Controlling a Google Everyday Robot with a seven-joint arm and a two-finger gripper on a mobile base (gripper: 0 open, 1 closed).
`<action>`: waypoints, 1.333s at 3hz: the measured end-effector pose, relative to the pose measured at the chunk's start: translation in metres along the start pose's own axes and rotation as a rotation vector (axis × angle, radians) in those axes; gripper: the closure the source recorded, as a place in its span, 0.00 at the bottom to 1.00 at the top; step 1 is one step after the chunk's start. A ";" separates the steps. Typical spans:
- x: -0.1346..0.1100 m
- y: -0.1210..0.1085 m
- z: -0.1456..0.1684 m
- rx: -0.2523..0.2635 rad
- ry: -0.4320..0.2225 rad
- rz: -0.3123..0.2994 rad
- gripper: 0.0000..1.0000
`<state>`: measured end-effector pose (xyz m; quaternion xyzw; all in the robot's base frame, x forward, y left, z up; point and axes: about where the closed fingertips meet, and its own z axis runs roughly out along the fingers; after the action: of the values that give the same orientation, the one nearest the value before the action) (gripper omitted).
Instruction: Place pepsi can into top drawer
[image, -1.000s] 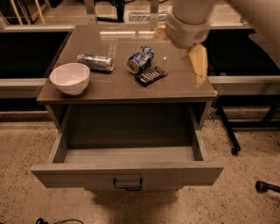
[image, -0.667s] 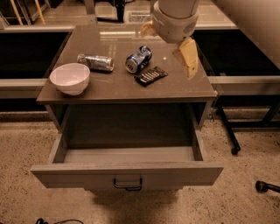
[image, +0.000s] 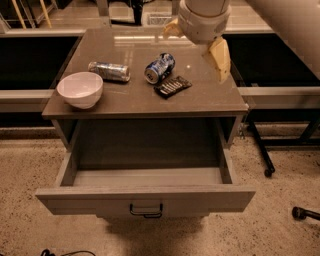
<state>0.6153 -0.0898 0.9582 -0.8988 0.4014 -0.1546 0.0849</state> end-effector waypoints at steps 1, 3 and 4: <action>0.048 -0.043 0.034 0.065 0.006 -0.147 0.00; 0.051 -0.099 0.122 0.041 -0.040 -0.421 0.00; 0.045 -0.116 0.157 0.028 -0.068 -0.469 0.16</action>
Offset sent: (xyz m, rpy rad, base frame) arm 0.1688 0.0276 -0.0651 -0.1431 -0.0306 0.5506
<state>0.7784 -0.0416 0.8527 -0.9708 0.1763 -0.1454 0.0724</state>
